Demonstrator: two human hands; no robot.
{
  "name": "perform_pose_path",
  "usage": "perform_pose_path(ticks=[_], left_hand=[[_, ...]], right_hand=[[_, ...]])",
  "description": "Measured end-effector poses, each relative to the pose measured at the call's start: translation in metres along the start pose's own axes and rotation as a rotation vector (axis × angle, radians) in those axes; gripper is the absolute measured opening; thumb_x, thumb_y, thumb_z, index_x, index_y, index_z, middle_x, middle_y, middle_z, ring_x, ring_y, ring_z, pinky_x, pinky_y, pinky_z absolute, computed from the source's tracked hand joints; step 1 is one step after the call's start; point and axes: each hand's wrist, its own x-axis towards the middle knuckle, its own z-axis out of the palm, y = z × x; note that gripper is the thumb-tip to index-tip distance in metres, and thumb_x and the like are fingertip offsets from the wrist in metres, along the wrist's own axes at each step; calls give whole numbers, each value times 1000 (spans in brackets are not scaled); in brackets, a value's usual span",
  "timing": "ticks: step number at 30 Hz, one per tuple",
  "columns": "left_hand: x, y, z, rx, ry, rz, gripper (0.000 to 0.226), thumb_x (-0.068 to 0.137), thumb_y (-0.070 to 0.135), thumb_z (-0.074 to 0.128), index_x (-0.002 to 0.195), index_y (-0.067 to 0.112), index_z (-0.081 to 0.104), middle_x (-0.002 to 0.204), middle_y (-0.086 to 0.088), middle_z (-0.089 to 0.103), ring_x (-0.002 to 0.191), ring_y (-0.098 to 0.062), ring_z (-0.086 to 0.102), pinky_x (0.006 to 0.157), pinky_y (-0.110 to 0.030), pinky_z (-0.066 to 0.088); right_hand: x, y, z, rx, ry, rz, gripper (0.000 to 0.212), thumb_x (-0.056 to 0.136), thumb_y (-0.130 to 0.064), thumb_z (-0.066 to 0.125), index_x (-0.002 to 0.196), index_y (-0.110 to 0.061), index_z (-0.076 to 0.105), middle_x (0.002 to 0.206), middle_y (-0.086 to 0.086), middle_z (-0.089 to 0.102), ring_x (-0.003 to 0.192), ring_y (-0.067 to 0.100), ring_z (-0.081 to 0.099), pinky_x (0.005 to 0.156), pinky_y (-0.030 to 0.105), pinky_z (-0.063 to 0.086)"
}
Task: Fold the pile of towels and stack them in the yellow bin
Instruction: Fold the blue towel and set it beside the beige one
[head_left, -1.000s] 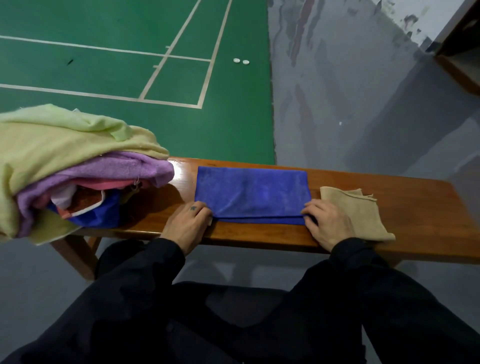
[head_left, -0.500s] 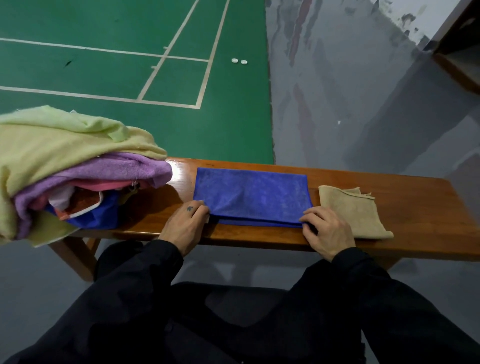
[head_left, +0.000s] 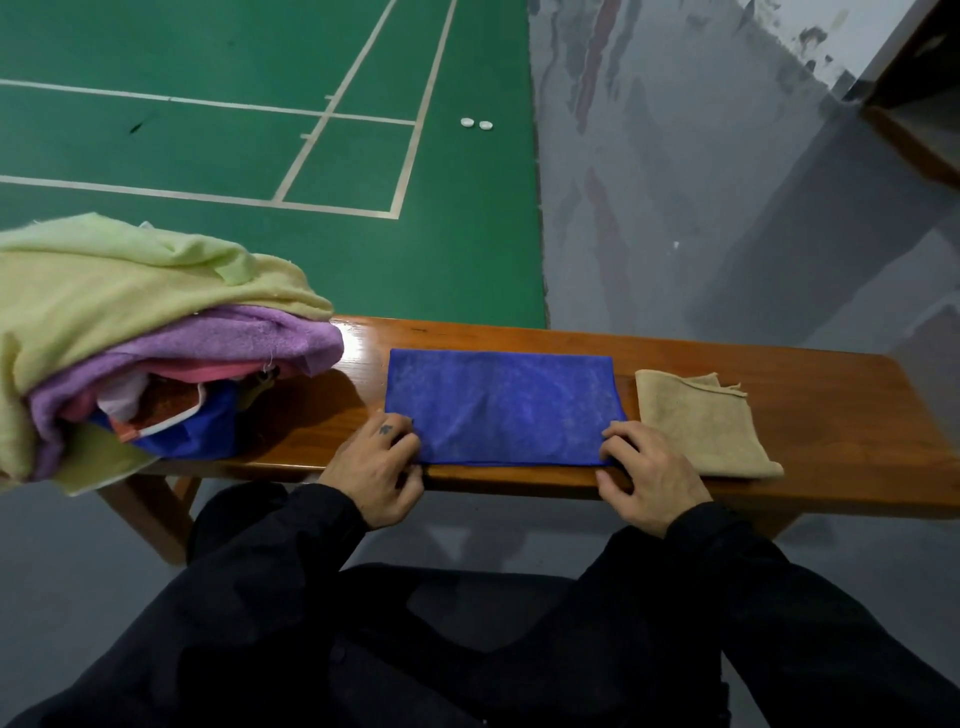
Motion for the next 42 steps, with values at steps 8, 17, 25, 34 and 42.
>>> perform_pose_path(ticks=[8,17,25,34,42], left_hand=[[39,38,12,135,-21,67,56,98,47,48,146,19,51,159,-9,39,151,-30,29,121,-55,23],[69,39,40,187,-421,-477,81,93,75,6,161,34,-5,169,-1,-15,155,-26,-17,120,-57,-16],[66,20,1,75,-98,-1035,58,95,48,54,134,5,49,142,-21,48,125,-39,45,103,-47,37],[79,4,-15,-307,-118,-1067,33,93,14,49,125,9,48,127,-23,59,116,-43,58,96,-44,47],[75,8,-15,-87,-289,-1022,86,89,59,59,151,8,27,147,-23,40,130,-43,46,106,-49,41]], right_hand=[[42,-48,11,-74,90,-107,48,97,-38,53,140,-17,60,151,6,52,138,27,49,115,45,40],[76,-63,52,-214,-314,352,72,100,-71,12,163,-37,0,172,6,-4,159,26,-4,128,48,-1],[77,-64,50,-212,-307,343,73,100,-71,10,163,-37,-1,172,5,-8,158,26,-7,127,47,-5],[85,-52,17,665,-38,550,56,107,-53,34,157,-30,35,166,-2,29,155,16,17,127,36,13],[52,-30,33,219,-59,482,61,102,-52,50,157,-30,36,167,1,27,155,23,18,125,38,18]])
